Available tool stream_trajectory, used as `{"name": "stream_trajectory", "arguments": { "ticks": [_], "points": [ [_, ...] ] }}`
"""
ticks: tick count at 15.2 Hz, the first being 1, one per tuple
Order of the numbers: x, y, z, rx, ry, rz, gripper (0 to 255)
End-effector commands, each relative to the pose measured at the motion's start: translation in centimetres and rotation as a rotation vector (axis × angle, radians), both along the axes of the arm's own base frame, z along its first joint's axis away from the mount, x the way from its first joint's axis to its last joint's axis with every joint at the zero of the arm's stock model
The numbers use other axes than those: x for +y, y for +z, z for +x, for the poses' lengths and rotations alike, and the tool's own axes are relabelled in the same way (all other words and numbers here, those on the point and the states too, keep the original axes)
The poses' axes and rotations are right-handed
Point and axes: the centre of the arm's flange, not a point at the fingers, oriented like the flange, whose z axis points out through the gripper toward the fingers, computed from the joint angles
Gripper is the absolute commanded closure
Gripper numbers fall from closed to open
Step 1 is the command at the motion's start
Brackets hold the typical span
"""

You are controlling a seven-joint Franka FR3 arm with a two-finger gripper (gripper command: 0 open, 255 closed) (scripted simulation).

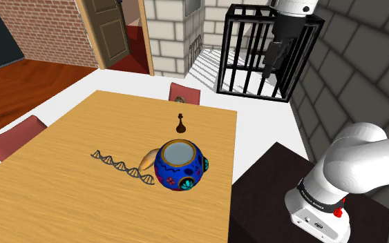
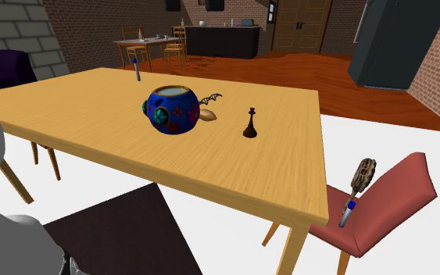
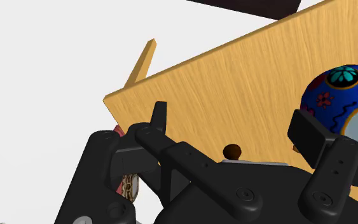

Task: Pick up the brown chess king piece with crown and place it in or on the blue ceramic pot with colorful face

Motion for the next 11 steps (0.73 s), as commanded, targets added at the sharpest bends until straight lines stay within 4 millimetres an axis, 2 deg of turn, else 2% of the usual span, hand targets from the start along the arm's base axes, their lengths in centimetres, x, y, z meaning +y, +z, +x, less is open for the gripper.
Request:
{"name": "stream_trajectory", "arguments": {
  "ticks": [1, 11],
  "points": [
    [0.0, 0.0, 0.0, 0.000, 0.000, 0.000, 0],
    [4.0, -9.1, 7.6, -0.049, -0.009, 0.059, 0]
  ]
}}
